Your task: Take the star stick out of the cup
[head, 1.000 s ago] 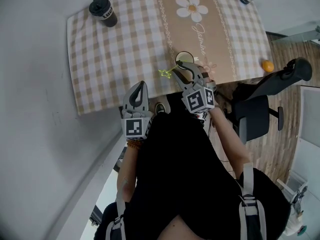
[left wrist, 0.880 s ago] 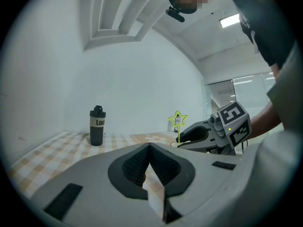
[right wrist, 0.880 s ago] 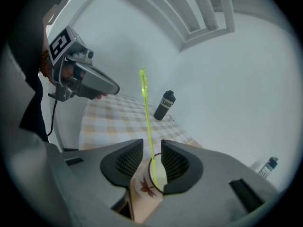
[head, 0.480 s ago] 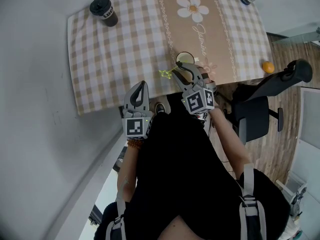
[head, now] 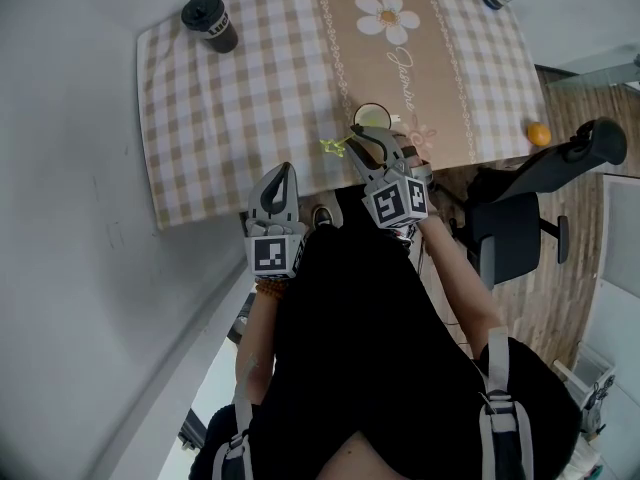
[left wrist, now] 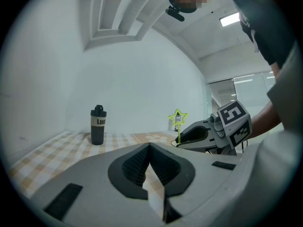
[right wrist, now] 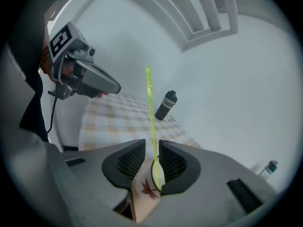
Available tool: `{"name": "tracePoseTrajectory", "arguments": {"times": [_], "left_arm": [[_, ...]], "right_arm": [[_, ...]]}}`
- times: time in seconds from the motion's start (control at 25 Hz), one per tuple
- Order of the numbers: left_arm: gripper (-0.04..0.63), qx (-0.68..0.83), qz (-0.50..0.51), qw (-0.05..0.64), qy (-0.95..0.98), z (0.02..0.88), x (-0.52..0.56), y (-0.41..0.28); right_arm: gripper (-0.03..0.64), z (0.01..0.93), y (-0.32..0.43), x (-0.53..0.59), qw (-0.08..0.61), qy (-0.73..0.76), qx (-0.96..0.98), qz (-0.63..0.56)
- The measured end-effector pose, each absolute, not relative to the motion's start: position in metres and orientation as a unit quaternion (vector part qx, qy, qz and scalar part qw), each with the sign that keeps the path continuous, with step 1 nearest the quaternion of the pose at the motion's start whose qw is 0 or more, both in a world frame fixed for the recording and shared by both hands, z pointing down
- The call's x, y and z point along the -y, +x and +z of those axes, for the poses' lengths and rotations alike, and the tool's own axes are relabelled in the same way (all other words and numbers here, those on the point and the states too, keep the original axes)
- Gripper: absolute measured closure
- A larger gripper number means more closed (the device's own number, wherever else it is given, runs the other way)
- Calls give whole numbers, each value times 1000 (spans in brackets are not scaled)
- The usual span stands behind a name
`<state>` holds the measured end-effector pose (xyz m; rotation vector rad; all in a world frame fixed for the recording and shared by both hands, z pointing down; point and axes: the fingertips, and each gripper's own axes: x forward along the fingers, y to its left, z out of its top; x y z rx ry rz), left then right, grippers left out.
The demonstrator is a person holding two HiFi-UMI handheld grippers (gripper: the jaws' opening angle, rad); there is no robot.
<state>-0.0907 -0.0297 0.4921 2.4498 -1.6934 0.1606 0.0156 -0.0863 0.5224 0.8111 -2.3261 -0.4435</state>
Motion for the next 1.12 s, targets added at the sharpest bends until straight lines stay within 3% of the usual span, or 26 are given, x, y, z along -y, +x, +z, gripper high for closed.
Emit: {"name": "tracePoseTrajectory", "arguments": {"times": [0.12,1.12], "left_arm": [[603,566,48,75,820,488,30,-90],[603,564,58,77,820,497,29,-89]], "right_arm": [[567,522,16,87,314,314,879,-174],[595,523,19,89,317,320,876,-173]]}}
